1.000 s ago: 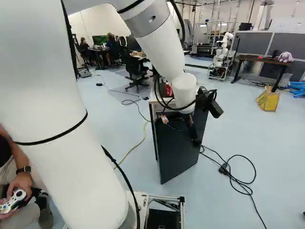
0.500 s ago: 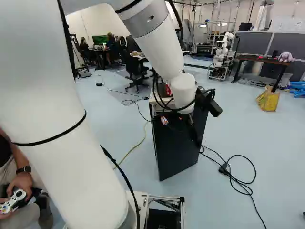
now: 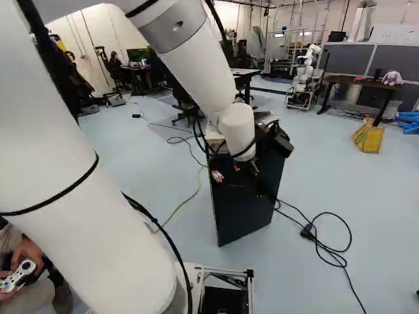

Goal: Grab a drink from the fridge

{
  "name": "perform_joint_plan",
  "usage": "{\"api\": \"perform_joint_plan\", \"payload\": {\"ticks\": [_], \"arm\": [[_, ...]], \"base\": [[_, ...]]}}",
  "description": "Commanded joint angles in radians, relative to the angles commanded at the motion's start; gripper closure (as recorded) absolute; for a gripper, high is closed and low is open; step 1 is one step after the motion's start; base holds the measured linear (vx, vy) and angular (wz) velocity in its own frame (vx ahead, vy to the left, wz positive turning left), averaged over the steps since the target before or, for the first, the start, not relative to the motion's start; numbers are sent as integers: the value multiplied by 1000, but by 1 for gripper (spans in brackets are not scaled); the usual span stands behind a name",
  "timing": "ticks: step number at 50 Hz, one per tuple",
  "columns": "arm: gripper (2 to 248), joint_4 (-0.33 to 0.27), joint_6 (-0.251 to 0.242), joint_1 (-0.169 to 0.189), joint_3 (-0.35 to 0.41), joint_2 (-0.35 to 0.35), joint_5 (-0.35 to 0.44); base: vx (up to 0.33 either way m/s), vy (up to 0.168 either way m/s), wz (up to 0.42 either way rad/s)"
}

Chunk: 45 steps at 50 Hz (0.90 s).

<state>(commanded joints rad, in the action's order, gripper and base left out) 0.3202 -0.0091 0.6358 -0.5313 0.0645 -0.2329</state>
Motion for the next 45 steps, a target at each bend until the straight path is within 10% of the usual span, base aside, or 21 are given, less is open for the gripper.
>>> {"api": "perform_joint_plan", "payload": {"ticks": [45], "arm": [[3,-473,0,-36,-12,-107,71]], "base": [[0,0,0]]}}
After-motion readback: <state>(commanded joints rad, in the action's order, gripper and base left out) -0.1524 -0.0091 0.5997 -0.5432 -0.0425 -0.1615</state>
